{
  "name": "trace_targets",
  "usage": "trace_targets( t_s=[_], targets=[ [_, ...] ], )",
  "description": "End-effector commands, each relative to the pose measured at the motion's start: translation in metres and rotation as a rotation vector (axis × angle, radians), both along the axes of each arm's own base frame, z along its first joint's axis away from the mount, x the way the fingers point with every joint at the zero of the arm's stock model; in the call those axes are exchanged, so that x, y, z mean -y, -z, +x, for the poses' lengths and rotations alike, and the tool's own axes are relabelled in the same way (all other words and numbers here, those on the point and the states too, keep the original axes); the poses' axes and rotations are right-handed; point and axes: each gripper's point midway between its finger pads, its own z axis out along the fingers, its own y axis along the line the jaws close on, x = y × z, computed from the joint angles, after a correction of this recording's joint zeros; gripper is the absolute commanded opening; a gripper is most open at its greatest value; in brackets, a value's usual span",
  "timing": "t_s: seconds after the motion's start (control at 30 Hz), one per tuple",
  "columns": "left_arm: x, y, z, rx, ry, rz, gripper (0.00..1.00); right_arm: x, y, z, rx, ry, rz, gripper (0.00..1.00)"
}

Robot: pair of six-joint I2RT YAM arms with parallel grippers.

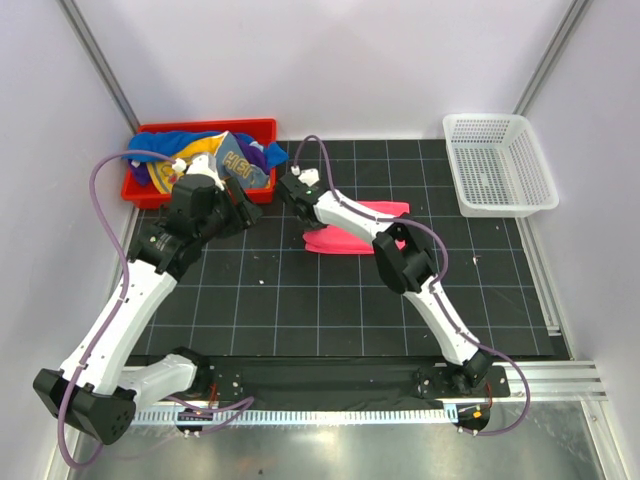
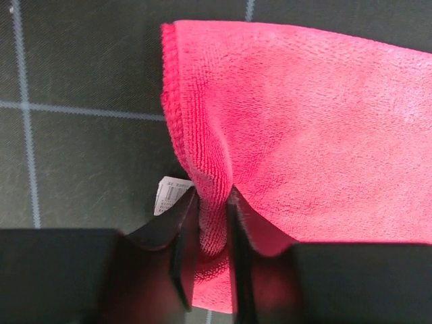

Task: Fold and stack the towels
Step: Neatly place the folded towel into the bin

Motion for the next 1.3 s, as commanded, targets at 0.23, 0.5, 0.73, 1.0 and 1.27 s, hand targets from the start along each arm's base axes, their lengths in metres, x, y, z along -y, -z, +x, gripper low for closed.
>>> trace_targets(
  t_s=[0.23,0.5,0.73,1.0,1.27],
  targets=[
    [0.004,-0.003,0.000,0.029,0.040,0.002,0.58,0.051,0.020,-0.024,-0.069,0.036,-0.069,0.03],
    [0.008,-0.001,-0.001,0.027,0.055,-0.011,0.57,0.085,0.026,-0.039,-0.117,0.086,-0.089,0.01],
    [0.010,-0.001,0.000,0.026,0.062,-0.016,0.57,0.137,0.055,-0.090,-0.212,0.168,-0.121,0.01],
    [0.020,-0.004,-0.001,0.017,0.100,-0.056,0.56,0.178,0.056,-0.141,-0.260,0.323,-0.027,0.01],
    [0.020,-0.016,-0.008,0.040,0.108,-0.074,0.56,0.208,0.055,-0.176,-0.285,0.451,-0.015,0.01]
  ],
)
